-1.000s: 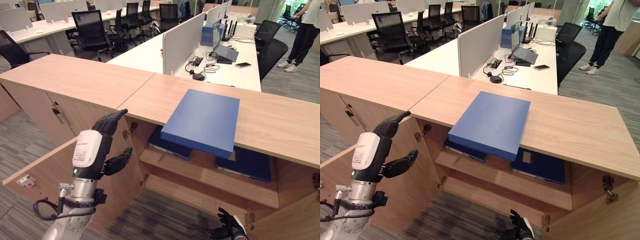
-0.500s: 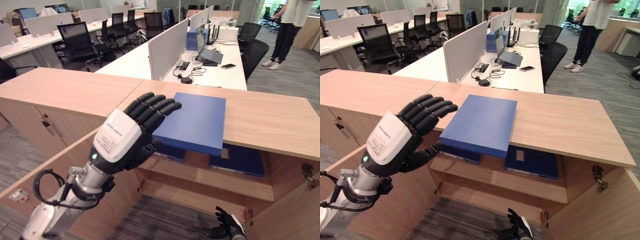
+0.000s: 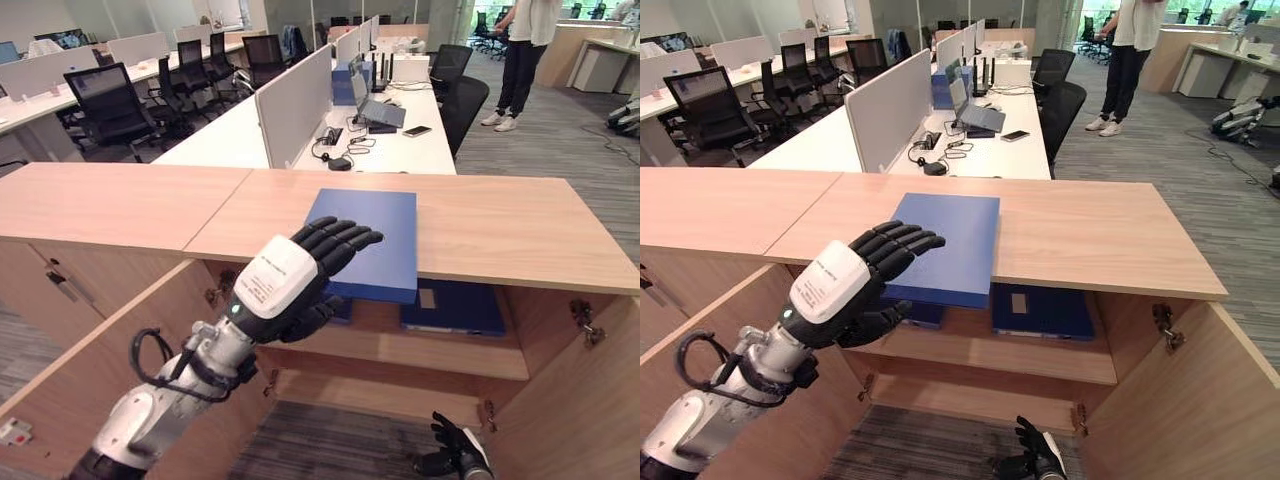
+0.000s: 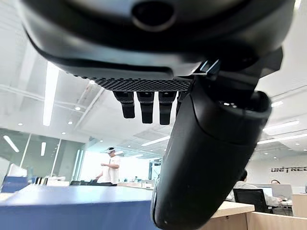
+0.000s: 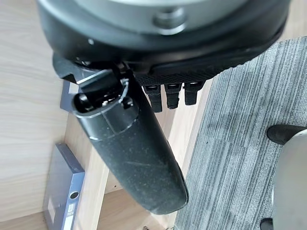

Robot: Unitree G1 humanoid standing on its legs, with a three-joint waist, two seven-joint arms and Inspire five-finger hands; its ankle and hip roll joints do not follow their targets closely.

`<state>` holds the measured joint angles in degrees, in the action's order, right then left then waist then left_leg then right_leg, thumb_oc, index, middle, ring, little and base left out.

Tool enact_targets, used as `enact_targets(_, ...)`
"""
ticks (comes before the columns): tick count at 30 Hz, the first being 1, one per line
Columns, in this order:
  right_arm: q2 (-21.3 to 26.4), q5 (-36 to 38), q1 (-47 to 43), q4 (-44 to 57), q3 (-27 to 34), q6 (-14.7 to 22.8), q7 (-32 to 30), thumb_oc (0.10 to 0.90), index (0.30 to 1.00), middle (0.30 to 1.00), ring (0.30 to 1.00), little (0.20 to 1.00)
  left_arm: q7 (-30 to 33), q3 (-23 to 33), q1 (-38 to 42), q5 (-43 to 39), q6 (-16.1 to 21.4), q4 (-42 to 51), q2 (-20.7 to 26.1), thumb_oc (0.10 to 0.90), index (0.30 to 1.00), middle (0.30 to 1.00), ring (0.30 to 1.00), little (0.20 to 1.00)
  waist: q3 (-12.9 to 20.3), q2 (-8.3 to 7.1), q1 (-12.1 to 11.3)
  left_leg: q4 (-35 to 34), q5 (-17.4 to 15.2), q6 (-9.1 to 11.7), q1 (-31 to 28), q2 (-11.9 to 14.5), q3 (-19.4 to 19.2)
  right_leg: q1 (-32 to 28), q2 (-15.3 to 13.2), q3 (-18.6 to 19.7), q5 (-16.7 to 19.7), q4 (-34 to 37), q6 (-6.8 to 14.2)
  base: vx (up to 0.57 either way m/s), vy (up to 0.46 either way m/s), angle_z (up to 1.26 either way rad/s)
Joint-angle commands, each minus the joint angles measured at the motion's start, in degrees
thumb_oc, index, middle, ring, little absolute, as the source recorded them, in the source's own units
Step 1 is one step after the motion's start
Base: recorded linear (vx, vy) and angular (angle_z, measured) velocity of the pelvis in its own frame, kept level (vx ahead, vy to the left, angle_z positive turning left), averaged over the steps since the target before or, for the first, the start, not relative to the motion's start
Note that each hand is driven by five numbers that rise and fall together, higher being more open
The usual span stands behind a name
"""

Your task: Put the empty folder in the office cabinet

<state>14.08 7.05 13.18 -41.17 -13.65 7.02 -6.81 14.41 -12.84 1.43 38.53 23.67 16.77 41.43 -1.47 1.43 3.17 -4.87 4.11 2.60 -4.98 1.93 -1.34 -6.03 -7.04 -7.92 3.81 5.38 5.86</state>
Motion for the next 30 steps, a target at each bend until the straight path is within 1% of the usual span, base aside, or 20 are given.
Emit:
enact_targets(1, 1.26, 2.11, -5.54, 5.85, -0.14, 3.41, -1.14, 0.800, 0.900, 0.900, 0.900, 0.900, 3.31, 0.99, 9.72, -2.51, -1.65, -0.32, -1.53, 0.800, 0.900, 0.900, 0.900, 0.900, -0.52, -1.73, 0.21, -0.13, -9.68, -1.20, -4.00, -1.67, 2.02, 1.59, -0.95, -3.89, -4.10, -3.22, 3.37, 0.00, 0.000, 0.00)
enact_targets(5, 1.40, 2.73, -5.44, 5.93, 0.47, 3.50, -1.20, 0.800, 0.900, 0.900, 0.900, 0.900, 3.99, -1.09, 13.20, -0.47, -3.13, -4.77, -2.43, 0.800, 0.900, 0.900, 0.900, 0.900, -0.35, -1.97, 0.64, -0.13, -9.68, -1.27, -3.95, -1.66, 1.88, 1.80, -0.92, -3.66, -4.13, -3.35, 3.35, 0.00, 0.000, 0.00)
enact_targets(8, 1.18, 3.51, -5.39, 5.59, 0.57, 3.42, -1.08, 0.800, 0.900, 0.900, 0.900, 0.900, 5.11, -2.72, 16.39, 2.28, -4.97, -8.90, -2.45, 0.800, 0.900, 0.900, 0.900, 0.900, -0.11, -2.15, 0.98, -0.13, -9.77, -1.29, -3.95, -1.67, 1.55, 2.00, -0.82, -3.67, -3.91, -3.28, 3.46, 0.01, 0.011, -0.02)
enact_targets(12, 0.78, 4.99, -5.39, 4.47, 0.91, 3.41, -0.93, 0.800, 0.900, 0.900, 0.900, 0.900, 5.96, -3.91, 19.09, 3.34, -6.25, -12.26, -2.92, 0.800, 0.900, 0.900, 0.900, 0.900, 0.03, -2.33, 1.26, -0.13, -9.68, -1.28, -3.86, -1.66, 1.30, 2.14, -0.71, -3.42, -3.87, -3.36, 3.49, 0.00, 0.013, -0.04)
enact_targets(14, 0.59, 6.00, -5.25, 3.99, 1.00, 3.40, -0.88, 0.800, 0.900, 0.900, 0.900, 0.900, 6.26, -4.75, 20.86, 4.20, -7.50, -15.10, -3.49, 0.800, 0.900, 0.900, 0.900, 0.900, 0.20, -2.42, 1.60, -0.13, -9.68, -1.29, -3.83, -1.58, 1.10, 2.33, -0.66, -3.31, -3.82, -3.40, 3.54, 0.00, 0.014, -0.05)
enact_targets(20, 0.48, 6.90, -5.02, 3.94, 1.18, 3.49, -0.68, 0.800, 0.900, 0.900, 0.900, 0.900, 6.07, -6.88, 23.55, 5.52, -8.54, -18.23, -3.97, 0.800, 0.900, 0.900, 0.900, 0.900, 0.46, -2.62, 1.95, -0.13, -9.76, -1.29, -3.93, -1.54, 1.16, 2.31, -0.66, -3.09, -4.05, -3.72, 3.54, 0.00, 0.007, -0.04)
enact_targets(30, -0.17, 8.67, -5.44, 3.21, 1.72, 3.64, -1.00, 0.800, 0.900, 0.900, 0.900, 0.900, 5.31, -8.52, 23.58, 6.21, -9.11, -20.48, -5.48, 0.800, 0.900, 0.900, 0.900, 0.900, 0.66, -2.67, 2.29, -0.13, -10.01, -1.46, -4.33, -1.56, 0.84, 2.15, -0.68, -2.76, -4.11, -3.85, 3.54, 0.00, 0.000, 0.00)
